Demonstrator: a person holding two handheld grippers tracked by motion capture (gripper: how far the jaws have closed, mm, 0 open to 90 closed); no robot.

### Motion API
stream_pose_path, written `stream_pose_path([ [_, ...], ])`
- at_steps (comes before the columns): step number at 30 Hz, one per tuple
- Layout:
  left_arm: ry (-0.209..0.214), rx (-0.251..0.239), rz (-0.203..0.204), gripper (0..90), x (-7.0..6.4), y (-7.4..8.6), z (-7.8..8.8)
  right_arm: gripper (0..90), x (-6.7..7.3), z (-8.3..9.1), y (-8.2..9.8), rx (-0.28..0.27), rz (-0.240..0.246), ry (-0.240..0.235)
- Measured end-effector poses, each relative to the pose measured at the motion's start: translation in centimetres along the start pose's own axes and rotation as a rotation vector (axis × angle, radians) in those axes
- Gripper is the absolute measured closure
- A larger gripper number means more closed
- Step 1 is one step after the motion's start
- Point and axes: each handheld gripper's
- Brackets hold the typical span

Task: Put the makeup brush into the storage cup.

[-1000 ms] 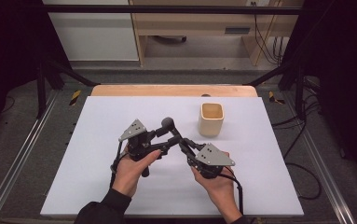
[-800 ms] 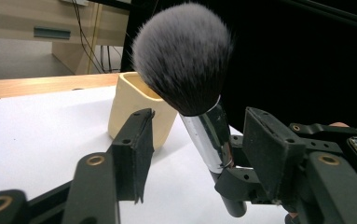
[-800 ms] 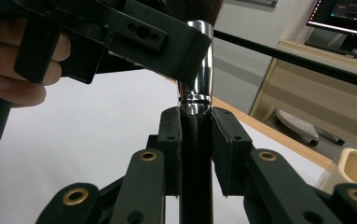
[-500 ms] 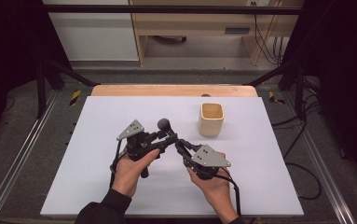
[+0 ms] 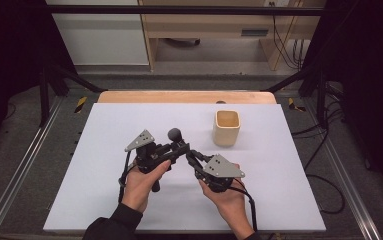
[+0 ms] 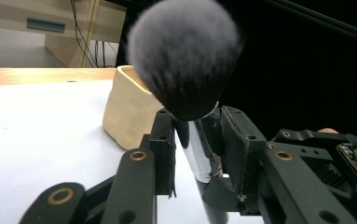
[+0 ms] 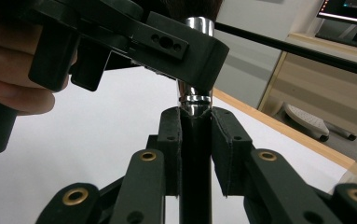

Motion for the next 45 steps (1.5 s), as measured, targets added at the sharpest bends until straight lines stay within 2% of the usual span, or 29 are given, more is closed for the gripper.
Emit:
stream_pose_path([
  [7, -0.009, -0.003, -0.045, 70.6, -0.4, 0.0, 0.0, 73.2, -0.2, -0.2, -0.1, 0.033, -0.014, -0.018],
  [9, -0.022, -0.005, -0.075, 70.7, -0.5, -0.1, 0.1, 64.3, -0.3, -0.4, -0.2, 0.052, -0.01, -0.022],
  [12, -0.032, -0.014, -0.087, 70.7, -0.7, -0.1, 0.1, 53.7, -0.3, -0.7, -0.2, 0.083, -0.001, -0.008],
  [16, -0.042, -0.005, -0.125, 70.8, -0.9, -0.1, 0.0, 52.0, -0.4, -1.1, -0.1, 0.117, -0.008, -0.02],
  [20, -0.054, 0.004, -0.165, 70.7, -1.2, 0.0, 0.0, 54.9, -0.5, -1.6, -0.2, 0.146, -0.032, -0.034],
  [29, -0.058, 0.006, -0.182, 70.8, -1.5, 0.3, -0.1, 73.2, -0.5, -2.2, -0.5, 0.156, -0.054, -0.036],
  [37, -0.06, 0.001, -0.177, 70.8, -1.5, 0.3, 0.1, 71.8, -0.5, -2.5, -0.5, 0.151, -0.074, -0.05],
  [40, -0.062, 0.0, -0.178, 70.9, -1.5, 0.4, 0.1, 73.7, -0.4, -2.6, -0.6, 0.154, -0.075, -0.048],
  [45, -0.06, -0.005, -0.152, 69.8, -1.3, 0.5, 0.2, 74.1, -0.3, -2.5, -0.5, 0.165, -0.071, -0.051],
])
Point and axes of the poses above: each handheld gripper's, and its own axes: z roughly backward along the jaws, y roughly out of its underside, x roughly to its left, and after that the axes turned 12 degrees about -x, right-handed
